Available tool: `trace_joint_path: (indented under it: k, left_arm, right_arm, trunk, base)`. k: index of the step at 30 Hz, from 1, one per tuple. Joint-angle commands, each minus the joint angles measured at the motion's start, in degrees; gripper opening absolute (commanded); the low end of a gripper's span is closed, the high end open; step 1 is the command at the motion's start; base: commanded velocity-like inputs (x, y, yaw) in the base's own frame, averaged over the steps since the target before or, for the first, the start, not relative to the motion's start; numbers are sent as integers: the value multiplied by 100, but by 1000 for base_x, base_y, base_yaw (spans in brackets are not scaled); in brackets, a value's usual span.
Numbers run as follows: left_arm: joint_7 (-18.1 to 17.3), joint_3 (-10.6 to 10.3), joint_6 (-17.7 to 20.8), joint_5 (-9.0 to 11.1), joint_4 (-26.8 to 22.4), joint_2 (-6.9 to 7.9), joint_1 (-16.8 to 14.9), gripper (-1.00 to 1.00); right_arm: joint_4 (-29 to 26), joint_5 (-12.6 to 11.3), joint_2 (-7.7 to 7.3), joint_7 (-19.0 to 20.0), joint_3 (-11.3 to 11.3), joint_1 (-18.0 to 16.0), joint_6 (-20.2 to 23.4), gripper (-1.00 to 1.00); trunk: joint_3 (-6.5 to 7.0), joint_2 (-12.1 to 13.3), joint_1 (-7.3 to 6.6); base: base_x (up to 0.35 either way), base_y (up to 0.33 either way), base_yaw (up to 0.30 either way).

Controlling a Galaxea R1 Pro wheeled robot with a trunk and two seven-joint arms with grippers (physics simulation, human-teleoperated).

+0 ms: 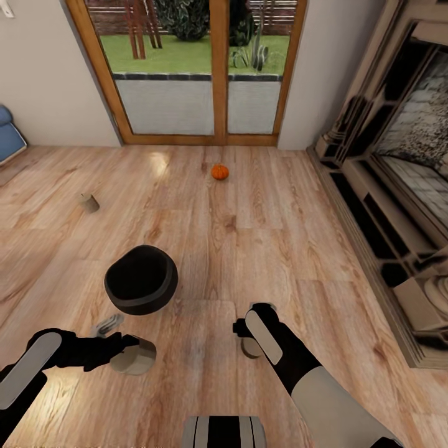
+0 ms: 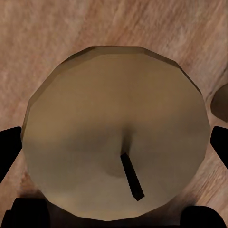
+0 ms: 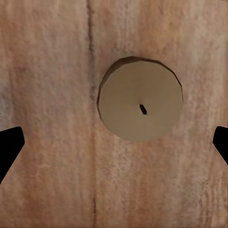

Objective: Place each of the two pumpkins and all three candles from the living room inside a cabinet in the living room (use any cabinet), then make sure every cabinet is closed, and position the cauldron so it is next to a table in the living room.

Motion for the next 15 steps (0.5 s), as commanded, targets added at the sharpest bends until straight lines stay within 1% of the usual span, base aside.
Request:
trace_joint_path:
  k: [1, 6, 10, 15]
  left_arm:
    - [60, -9, -3, 55, -7, 6, -4, -100]
    - [61, -47, -9, 32, -11, 0, -4, -100]
    - [61, -72, -9, 28, -23, -1, -4, -100]
    - [61, -81, -9, 28, -54, -1, -4, -100]
  right_arm:
    - [-7, -57, -2, -60, 14, -4, 9, 100]
    - [-20, -57, -4, -61, 15, -4, 12, 100]
    - [-25, -57, -6, -62, 15, -4, 13, 100]
    - [-33, -57, -4, -62, 15, -4, 13, 100]
  trunk:
    - [-4, -2, -1]
    - [-4, -2, -1]
    - [-4, -2, -1]
    - [-4, -2, -1]
  base:
    - [0, -153, 46]
    - [0, -233, 14]
    - [0, -111, 28]
    - [0, -116, 189]
